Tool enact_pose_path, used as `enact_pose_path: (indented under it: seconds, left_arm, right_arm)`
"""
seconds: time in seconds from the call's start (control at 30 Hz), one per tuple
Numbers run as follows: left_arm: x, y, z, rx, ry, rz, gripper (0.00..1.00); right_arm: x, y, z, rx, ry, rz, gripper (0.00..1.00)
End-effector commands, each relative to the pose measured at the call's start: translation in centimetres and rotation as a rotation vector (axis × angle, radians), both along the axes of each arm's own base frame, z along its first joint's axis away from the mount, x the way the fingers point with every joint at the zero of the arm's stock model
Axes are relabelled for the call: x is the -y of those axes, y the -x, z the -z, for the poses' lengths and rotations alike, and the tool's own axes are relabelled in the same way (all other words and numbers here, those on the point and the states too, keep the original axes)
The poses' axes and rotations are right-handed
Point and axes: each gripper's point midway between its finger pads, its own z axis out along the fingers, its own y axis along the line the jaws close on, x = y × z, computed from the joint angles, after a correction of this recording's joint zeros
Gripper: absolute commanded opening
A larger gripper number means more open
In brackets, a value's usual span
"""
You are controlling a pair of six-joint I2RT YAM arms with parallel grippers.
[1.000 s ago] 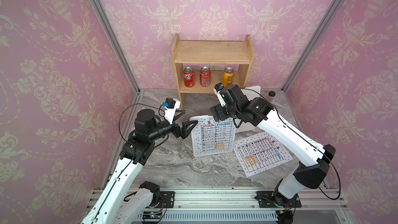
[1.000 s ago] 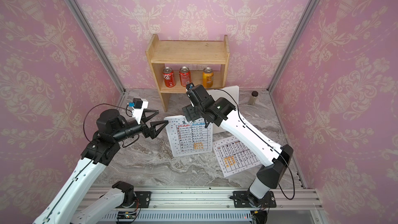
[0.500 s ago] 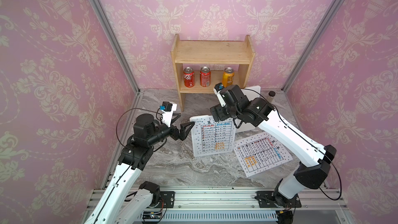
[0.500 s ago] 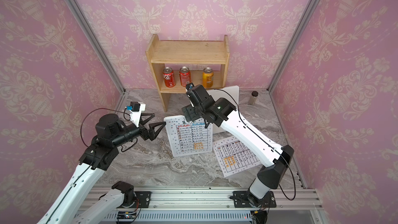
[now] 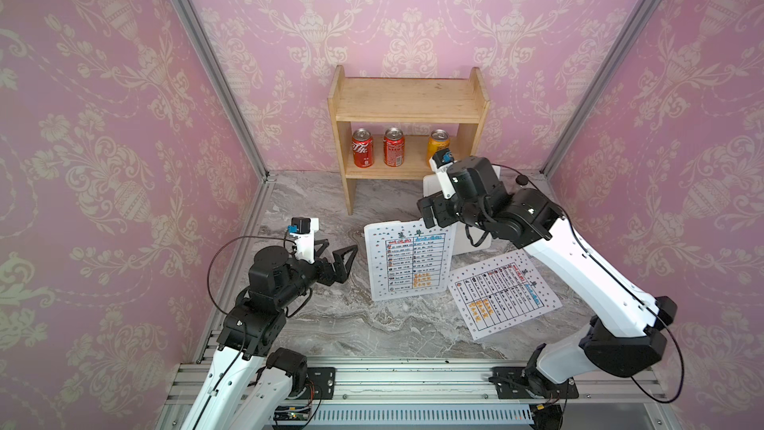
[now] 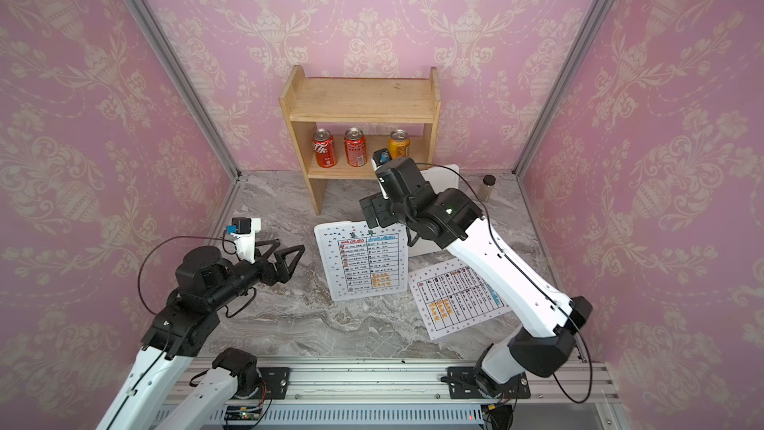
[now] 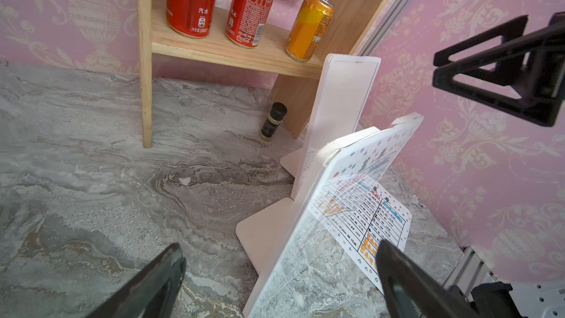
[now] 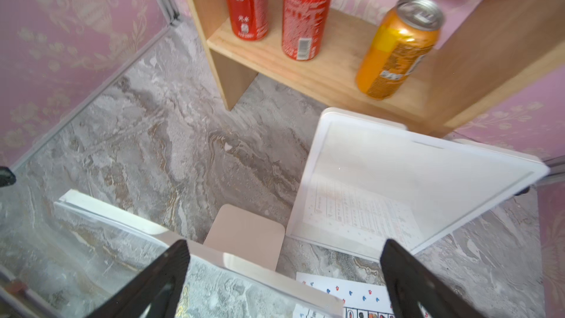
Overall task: Insert the menus into the narrow rack
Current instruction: Insert the menu into the narrow rack, then move the narrow rack to the center of the board.
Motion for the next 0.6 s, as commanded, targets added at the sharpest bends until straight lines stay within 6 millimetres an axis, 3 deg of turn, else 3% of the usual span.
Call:
enact_pose_path:
  seconds: [0.0,0.17,0.37,0.57]
  left_arm:
    - [-0.5,0.3,2.8,-0.115,0.088,-0.068,0.99]
    - [-0.9,1.0,4.8,-0.144,0.189,-0.108,0.99]
    - [-0.7,1.2,7.7,-0.231,0.245,-0.125,0.99]
    - [-0.9,1.5,10.4,-0.300,0.241,-0.147,0.99]
  right_arm:
    - [5.7,1.1,4.2,-0.095,-0.025,0.201,1.00]
    - [10.6,3.3,10.4,-0.162,-0.045,0.394,1.00]
    - [10.6,4.8,18.9,-0.323,-0.047,0.435,1.00]
    - [11.0,5.3,24.0,-0.369,-0.076,0.479,1.00]
